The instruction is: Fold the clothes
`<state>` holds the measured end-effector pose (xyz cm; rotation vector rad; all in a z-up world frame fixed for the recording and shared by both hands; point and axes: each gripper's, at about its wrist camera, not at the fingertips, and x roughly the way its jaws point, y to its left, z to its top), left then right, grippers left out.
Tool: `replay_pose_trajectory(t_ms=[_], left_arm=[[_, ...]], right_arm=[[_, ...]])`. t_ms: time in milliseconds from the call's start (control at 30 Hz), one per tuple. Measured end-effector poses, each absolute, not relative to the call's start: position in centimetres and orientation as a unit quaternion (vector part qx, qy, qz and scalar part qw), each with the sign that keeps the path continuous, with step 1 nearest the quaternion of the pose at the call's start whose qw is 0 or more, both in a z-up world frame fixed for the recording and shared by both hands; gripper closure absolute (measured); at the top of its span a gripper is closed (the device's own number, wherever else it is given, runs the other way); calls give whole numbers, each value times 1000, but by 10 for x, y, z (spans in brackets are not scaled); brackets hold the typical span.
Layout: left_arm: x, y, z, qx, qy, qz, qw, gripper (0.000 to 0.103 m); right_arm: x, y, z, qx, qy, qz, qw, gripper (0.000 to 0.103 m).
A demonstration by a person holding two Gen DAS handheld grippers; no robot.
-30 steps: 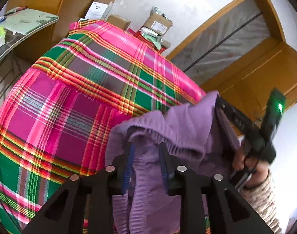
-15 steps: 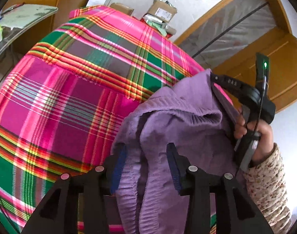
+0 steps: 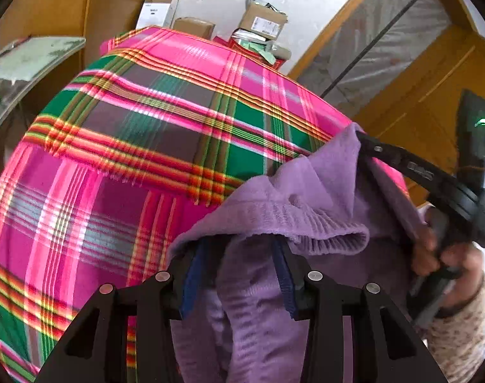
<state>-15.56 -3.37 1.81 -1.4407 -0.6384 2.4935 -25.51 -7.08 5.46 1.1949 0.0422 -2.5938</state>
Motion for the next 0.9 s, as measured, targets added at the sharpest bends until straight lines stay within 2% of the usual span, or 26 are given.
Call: replay_pose_trajectory(t_ms=[133, 367, 500, 633, 800, 900], left_arm=[[-157, -51, 18, -471, -271, 835, 87, 59], [-161, -61, 17, -449, -322, 831, 69, 59], [-158, -78, 21, -418, -362, 832, 39, 60], [-156, -94, 27, -398, -354, 846, -14, 59], [-153, -96, 21, -430, -345, 835, -1, 59], [-147, -84, 19, -445, -320, 836, 28, 51]], right_arm=[[-234, -79, 67, 389, 26, -906, 166, 92], [-203, -92, 74, 365, 65, -907, 198, 91], [-195, -94, 68, 376, 71, -902, 202, 84], [-189, -95, 59, 385, 76, -895, 212, 82], [-178, -98, 50, 393, 84, -887, 225, 78], [-168, -101, 46, 393, 88, -882, 244, 76]])
